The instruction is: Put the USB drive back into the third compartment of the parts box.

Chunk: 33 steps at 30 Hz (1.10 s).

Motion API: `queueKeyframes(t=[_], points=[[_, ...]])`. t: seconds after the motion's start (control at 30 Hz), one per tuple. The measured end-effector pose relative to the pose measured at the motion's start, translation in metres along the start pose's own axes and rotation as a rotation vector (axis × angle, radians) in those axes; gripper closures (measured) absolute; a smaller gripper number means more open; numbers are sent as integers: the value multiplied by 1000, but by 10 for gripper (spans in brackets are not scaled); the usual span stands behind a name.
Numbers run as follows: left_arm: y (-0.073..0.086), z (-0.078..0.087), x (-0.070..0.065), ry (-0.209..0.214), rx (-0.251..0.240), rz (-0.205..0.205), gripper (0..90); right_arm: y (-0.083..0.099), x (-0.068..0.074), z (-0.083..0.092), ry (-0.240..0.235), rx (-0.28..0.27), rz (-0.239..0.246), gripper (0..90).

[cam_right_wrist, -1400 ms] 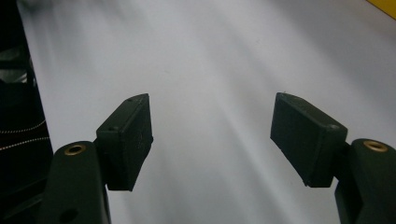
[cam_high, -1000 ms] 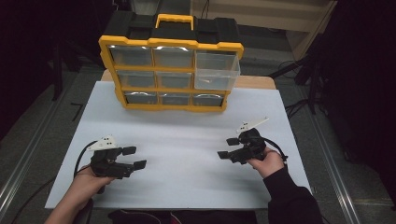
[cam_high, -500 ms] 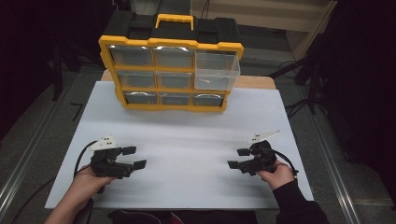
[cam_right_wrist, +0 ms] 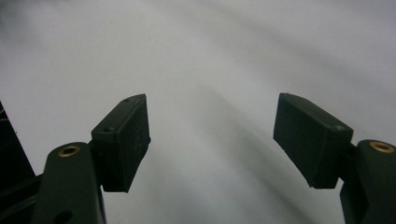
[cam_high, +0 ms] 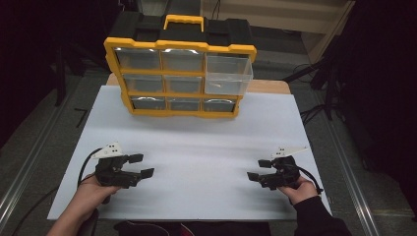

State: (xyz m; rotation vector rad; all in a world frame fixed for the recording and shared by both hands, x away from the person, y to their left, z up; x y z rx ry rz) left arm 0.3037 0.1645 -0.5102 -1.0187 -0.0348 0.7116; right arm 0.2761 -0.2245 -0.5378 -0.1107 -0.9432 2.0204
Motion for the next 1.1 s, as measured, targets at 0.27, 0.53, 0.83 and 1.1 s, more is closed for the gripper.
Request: queueKeyframes(t=[0.27, 0.53, 0.83, 1.1], points=[[0, 0, 0, 5, 2, 0, 252, -1, -2, -1, -8, -6, -12, 242], [0, 0, 0, 5, -2, 2, 252, 0, -2, -1, -10, 0, -15, 241], [0, 0, 0, 3, 0, 0, 252, 0, 0, -2, -22, 5, -16, 239], [0, 0, 0, 3, 1, -2, 252, 0, -1, -2, -20, 9, -12, 237]])
Point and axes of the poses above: each handheld gripper's, and its own axes: z roughly backward along the jaws, y roughly out of its underside, x roughly to its left, the point moved 8 cm from there along -z, roughly forward along the jaws, and after that the axes turned 1 degree about y, right-handed, at the moved point
